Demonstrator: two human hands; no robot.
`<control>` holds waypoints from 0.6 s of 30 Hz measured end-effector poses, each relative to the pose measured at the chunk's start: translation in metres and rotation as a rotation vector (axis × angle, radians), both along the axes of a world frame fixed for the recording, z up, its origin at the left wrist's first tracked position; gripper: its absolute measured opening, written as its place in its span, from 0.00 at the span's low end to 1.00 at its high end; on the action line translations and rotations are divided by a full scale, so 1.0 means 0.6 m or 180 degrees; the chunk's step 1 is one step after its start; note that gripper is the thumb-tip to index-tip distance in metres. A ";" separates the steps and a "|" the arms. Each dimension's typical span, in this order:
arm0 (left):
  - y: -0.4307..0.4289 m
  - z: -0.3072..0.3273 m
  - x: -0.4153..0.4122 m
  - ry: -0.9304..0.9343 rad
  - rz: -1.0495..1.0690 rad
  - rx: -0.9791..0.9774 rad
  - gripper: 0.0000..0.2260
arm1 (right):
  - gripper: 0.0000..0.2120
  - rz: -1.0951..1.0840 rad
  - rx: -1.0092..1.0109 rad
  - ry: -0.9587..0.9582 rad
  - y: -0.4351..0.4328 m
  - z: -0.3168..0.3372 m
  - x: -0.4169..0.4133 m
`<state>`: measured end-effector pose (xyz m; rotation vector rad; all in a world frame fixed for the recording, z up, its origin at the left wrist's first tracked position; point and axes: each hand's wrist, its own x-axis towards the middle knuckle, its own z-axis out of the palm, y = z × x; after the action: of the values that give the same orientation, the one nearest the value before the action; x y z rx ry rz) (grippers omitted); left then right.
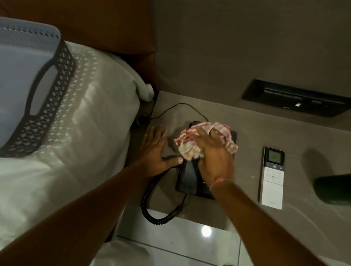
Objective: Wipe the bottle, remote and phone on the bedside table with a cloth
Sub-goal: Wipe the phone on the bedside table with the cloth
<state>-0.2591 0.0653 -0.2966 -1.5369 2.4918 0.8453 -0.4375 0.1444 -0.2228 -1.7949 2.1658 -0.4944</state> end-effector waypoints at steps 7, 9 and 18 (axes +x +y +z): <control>0.001 0.005 0.001 -0.0143 -0.0031 0.0048 0.54 | 0.37 0.0090 -0.0188 -0.0200 0.230 -0.036 0.077; 0.001 0.005 -0.001 -0.0160 -0.0024 0.0050 0.55 | 0.37 -0.0037 -0.0271 -0.0281 0.233 -0.019 0.057; 0.004 0.010 -0.004 -0.0197 -0.0025 0.0074 0.52 | 0.35 0.0026 0.0687 0.0891 0.067 0.015 -0.065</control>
<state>-0.2616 0.0674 -0.2904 -1.5211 2.4346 0.8099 -0.4763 0.1848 -0.2136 -1.8415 2.2856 -0.0026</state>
